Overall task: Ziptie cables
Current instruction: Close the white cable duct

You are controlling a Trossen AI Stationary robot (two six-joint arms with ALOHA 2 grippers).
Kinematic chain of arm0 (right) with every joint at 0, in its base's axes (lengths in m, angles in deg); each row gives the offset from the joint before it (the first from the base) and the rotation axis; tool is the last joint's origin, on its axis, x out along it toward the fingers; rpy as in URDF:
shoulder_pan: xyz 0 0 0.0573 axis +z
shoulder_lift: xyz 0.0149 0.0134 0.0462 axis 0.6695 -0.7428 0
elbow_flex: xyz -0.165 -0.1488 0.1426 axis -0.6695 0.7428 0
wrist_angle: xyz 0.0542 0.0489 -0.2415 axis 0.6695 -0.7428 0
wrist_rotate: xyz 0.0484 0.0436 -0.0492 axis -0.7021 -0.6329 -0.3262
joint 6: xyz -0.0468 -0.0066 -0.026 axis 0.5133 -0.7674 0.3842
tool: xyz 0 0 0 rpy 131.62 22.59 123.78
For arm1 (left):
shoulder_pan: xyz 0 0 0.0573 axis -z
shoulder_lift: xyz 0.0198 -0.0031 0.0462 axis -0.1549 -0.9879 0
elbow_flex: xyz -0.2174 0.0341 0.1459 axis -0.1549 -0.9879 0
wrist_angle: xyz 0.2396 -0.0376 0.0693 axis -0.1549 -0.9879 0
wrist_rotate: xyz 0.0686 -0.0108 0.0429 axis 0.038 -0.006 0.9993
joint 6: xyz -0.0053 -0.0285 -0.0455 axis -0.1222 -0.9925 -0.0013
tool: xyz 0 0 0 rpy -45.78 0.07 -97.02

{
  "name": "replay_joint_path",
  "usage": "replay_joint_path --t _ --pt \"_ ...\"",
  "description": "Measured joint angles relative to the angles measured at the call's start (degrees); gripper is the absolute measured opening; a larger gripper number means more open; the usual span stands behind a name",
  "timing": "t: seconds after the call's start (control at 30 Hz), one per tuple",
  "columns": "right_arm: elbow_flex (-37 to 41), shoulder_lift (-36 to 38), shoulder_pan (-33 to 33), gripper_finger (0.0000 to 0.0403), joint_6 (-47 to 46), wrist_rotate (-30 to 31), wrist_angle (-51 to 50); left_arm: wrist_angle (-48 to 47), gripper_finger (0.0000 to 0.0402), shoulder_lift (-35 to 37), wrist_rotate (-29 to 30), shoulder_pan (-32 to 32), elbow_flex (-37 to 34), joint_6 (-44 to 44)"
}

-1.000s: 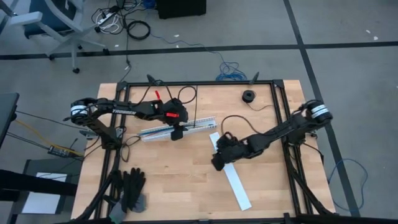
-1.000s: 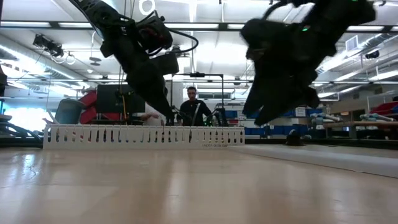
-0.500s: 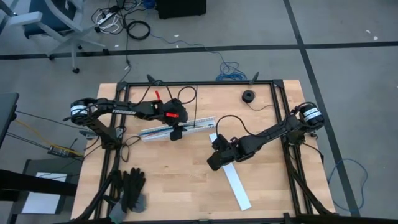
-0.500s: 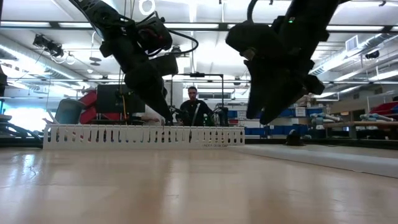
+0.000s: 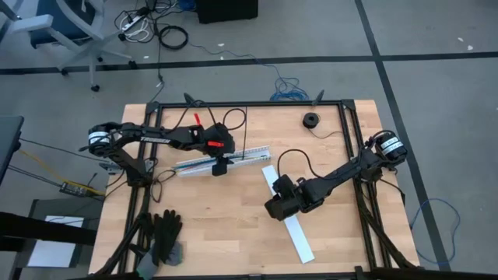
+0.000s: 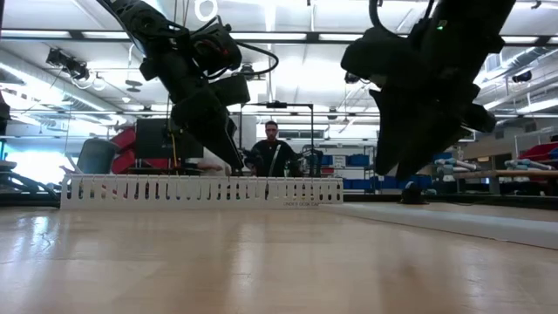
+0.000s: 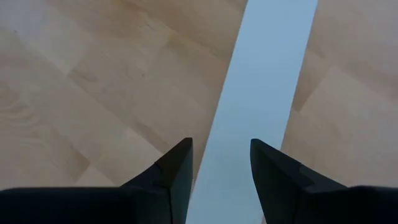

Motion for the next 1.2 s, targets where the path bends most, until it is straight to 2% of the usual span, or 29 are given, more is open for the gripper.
replay_joint_path --t 0.13,0.43,0.53,0.73,0.97,1.2 --pt "0.0 0.0 -0.2 0.0168 -3.0 -2.7 0.0 0.0 0.0184 0.0 0.0 0.0 0.0 0.4" --pt "0.0 0.0 -0.2 0.0269 -3.6 -4.2 0.1 0.0 0.0184 0.0 0.0 0.0 0.0 1.5" --pt "0.0 0.0 -0.2 0.0287 -4.0 -5.6 -1.1 0.1 0.0184 0.0 0.0 0.0 0.0 1.5" --pt "0.0 0.0 -0.2 0.0285 -7.8 -8.3 -5.6 0.8 0.0184 0.0 0.0 0.0 0.0 1.5" --pt "-0.1 -3.5 -0.2 0.0275 -7.8 -9.4 -0.4 1.3 0.0184 0.0 0.0 0.0 0.0 1.3" --pt "-0.5 -6.8 -0.5 0.0260 -9.5 -11.9 -1.8 1.8 0.0184 0.0 0.0 0.0 -1.0 1.2"
